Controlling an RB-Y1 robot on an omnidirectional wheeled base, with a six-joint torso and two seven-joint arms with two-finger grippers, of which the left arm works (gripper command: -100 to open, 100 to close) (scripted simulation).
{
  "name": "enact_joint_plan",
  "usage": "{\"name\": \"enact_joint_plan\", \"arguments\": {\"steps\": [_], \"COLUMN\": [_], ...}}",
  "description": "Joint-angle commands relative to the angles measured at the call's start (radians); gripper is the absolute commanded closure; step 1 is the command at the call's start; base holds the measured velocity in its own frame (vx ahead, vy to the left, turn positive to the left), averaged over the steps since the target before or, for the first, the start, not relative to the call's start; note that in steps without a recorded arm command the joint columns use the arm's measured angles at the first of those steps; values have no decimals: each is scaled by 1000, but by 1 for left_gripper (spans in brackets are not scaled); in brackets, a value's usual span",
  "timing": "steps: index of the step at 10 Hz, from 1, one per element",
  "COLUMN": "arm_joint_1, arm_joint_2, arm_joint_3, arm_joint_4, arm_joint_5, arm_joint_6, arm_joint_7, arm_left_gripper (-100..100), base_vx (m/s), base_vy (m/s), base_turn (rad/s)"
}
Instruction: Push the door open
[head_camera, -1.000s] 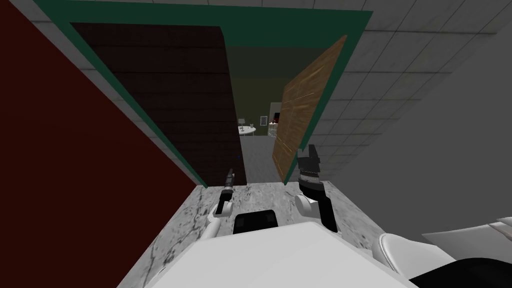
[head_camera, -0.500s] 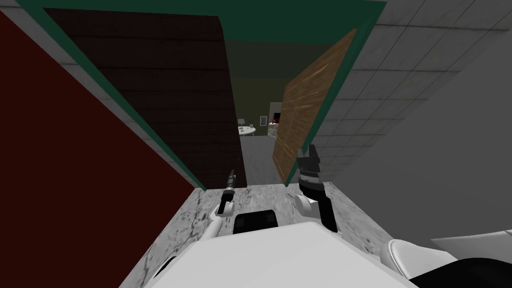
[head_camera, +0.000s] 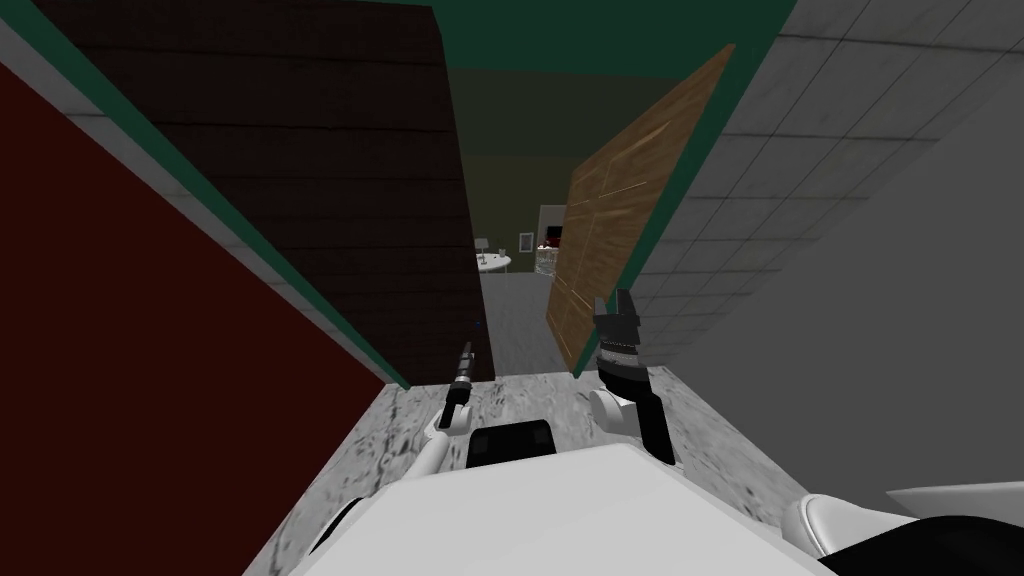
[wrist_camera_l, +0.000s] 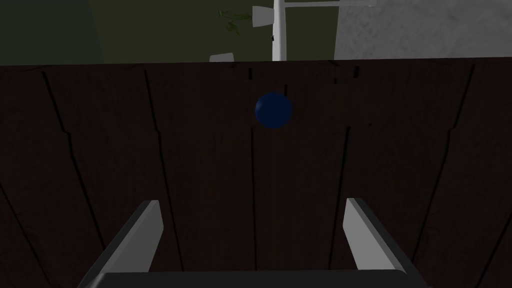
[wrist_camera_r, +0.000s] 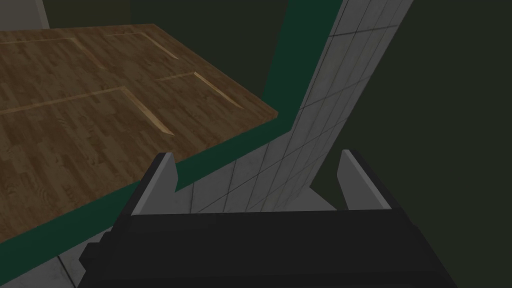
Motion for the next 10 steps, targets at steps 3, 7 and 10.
{"name": "enact_joint_plan", "arguments": {"steps": [3, 7, 10], "arm_joint_1": [-13, -16, -17], "arm_joint_2": [-7, 23, 18], "arm_joint_3": [0, 7, 13], "arm_joint_4": [34, 43, 48], "arm_joint_5": [1, 5, 7], "arm_joint_6": [-5, -7, -8], "arm_joint_7": [1, 1, 1], "arm_left_gripper": [-100, -100, -100], "base_vx": [90, 166, 201], "base_vy": [28, 2, -17], "base_turn": [-9, -25, -22]}}
